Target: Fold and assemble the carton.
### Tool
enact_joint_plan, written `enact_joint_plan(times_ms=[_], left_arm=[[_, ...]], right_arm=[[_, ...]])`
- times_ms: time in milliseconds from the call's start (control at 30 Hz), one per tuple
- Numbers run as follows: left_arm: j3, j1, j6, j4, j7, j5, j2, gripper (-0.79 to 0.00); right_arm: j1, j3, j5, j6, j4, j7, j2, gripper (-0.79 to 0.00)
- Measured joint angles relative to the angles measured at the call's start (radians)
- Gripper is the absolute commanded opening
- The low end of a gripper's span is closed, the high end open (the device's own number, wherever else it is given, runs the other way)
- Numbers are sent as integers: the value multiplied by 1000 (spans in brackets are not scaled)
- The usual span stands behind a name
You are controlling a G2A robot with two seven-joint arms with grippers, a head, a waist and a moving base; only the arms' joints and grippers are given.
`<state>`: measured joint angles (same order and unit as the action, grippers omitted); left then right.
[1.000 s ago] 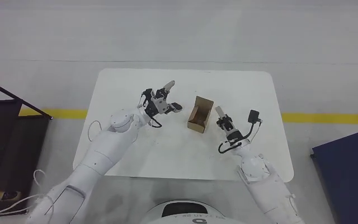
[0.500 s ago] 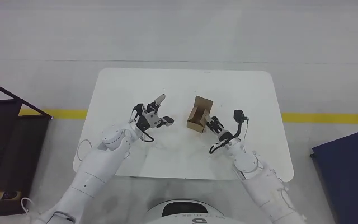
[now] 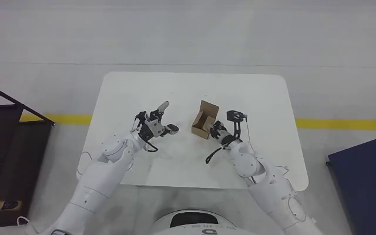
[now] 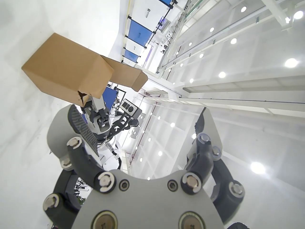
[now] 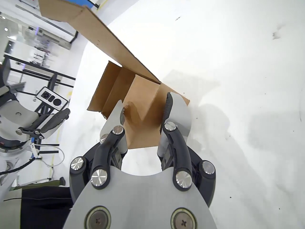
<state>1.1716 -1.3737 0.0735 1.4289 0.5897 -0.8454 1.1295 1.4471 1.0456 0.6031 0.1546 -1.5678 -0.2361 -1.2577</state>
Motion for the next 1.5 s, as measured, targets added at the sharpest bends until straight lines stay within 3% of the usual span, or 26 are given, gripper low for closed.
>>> enact_joint_plan(times_ms=[233, 333, 500, 733, 800, 833, 1033, 1233, 1500], left_arm=[[19, -30, -22, 21, 1, -19, 1, 0], [29, -38, -34, 24, 0, -26, 2, 0], [46, -50, -50, 25, 3, -34, 3, 0], [73, -76, -64, 29, 6, -40, 2, 0], [80, -83, -66, 31, 8, -41, 2, 0], [83, -86, -66, 33, 8, -41, 2, 0], [94, -99, -65, 41, 7, -39, 3, 0], [107, -104, -55, 49, 10, -39, 3, 0], [118, -95, -2, 65, 38, -56, 2, 0]], right_arm=[[-38, -74, 174, 263, -87, -159, -8, -502], [-55, -93, 214, 332, -100, -201, -13, -594], [-93, -116, 242, 394, -74, -253, -24, -616], [-137, -138, 238, 429, -17, -274, -41, -613], [-147, -144, 242, 434, -1, -274, -45, -659], [-151, -146, 243, 435, 4, -274, -47, -785], [-156, -148, 269, 445, -11, -283, -52, -785], [-102, -116, 327, 437, -163, -297, -40, -785], [-31, -87, 466, 452, -268, -451, -17, -785]])
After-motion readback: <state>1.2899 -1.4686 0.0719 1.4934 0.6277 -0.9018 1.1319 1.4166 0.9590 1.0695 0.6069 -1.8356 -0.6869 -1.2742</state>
